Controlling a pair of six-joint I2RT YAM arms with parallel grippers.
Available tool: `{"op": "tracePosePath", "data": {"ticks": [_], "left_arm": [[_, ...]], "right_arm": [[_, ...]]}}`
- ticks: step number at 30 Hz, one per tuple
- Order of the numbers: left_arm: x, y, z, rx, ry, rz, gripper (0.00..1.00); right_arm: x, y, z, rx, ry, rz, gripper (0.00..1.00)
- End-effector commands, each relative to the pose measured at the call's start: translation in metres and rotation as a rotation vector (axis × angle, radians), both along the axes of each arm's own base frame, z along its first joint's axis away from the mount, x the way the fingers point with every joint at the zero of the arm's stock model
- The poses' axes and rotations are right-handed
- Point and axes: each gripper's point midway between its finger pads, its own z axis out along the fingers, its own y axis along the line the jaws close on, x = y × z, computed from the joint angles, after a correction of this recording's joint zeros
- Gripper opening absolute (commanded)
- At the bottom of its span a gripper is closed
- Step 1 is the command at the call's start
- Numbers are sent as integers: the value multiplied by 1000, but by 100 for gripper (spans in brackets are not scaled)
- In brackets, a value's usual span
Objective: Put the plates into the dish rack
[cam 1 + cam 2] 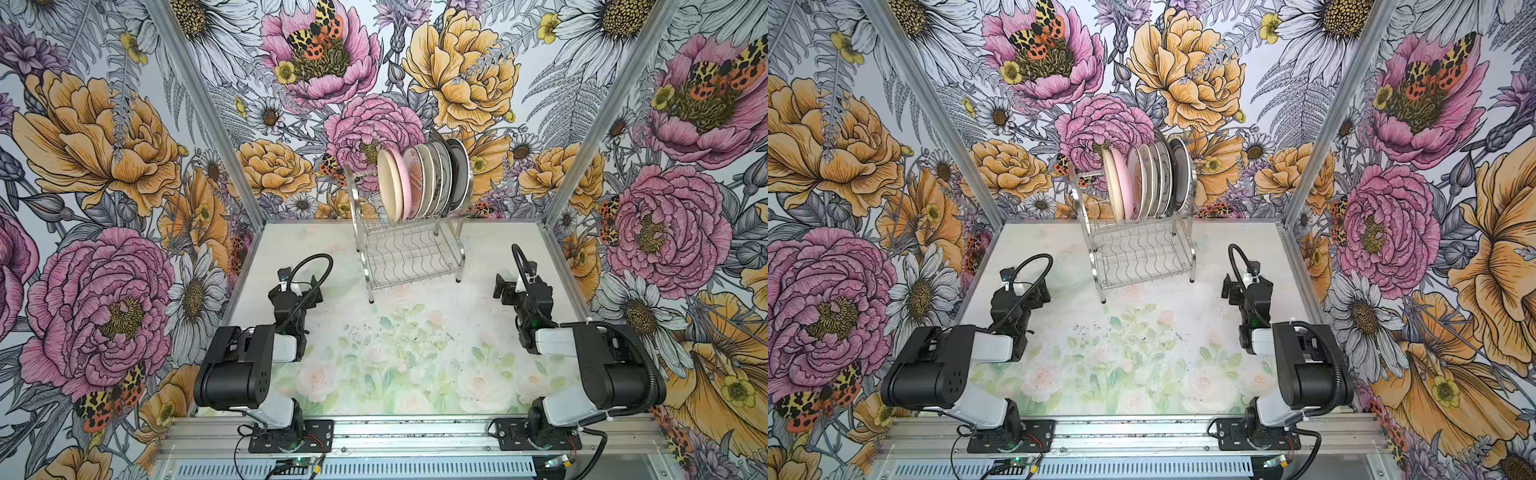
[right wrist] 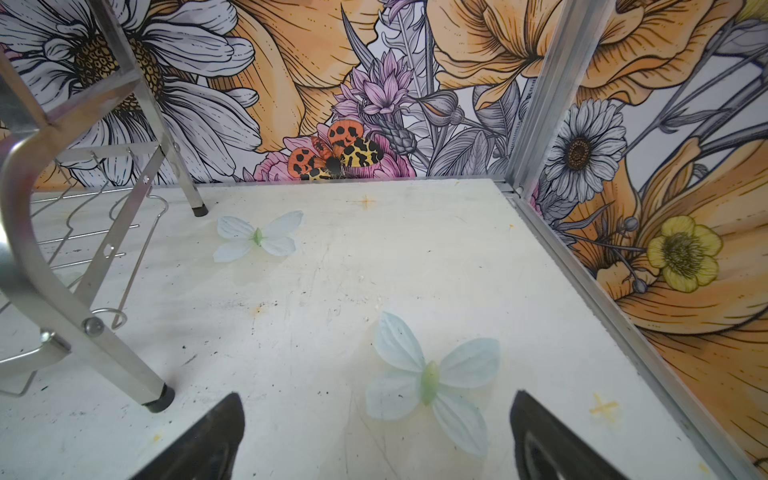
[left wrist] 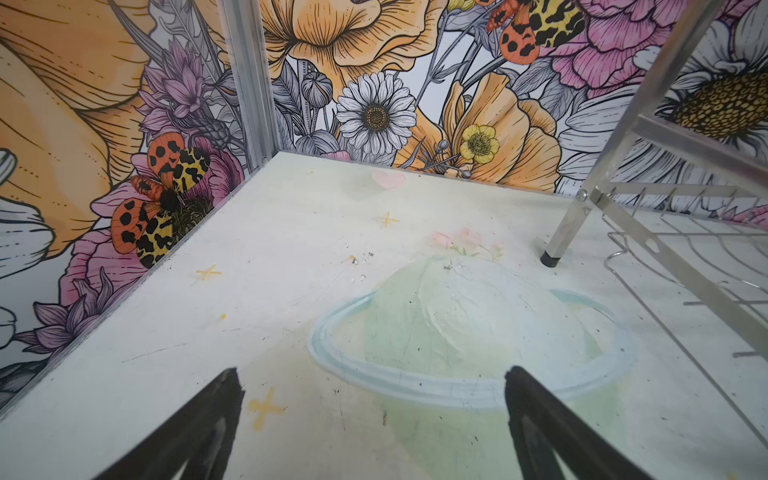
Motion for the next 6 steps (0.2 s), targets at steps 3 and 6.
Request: {"op": "tracePosePath", "data": {"ticks": [3, 6], "left_arm": [[6, 0, 14, 3, -47, -13, 99], [6, 0, 13, 3, -47, -13, 99]], "right_arm": [[1, 0, 1, -9, -12, 3, 100], [1, -1, 2, -8, -15, 1, 100]]}}
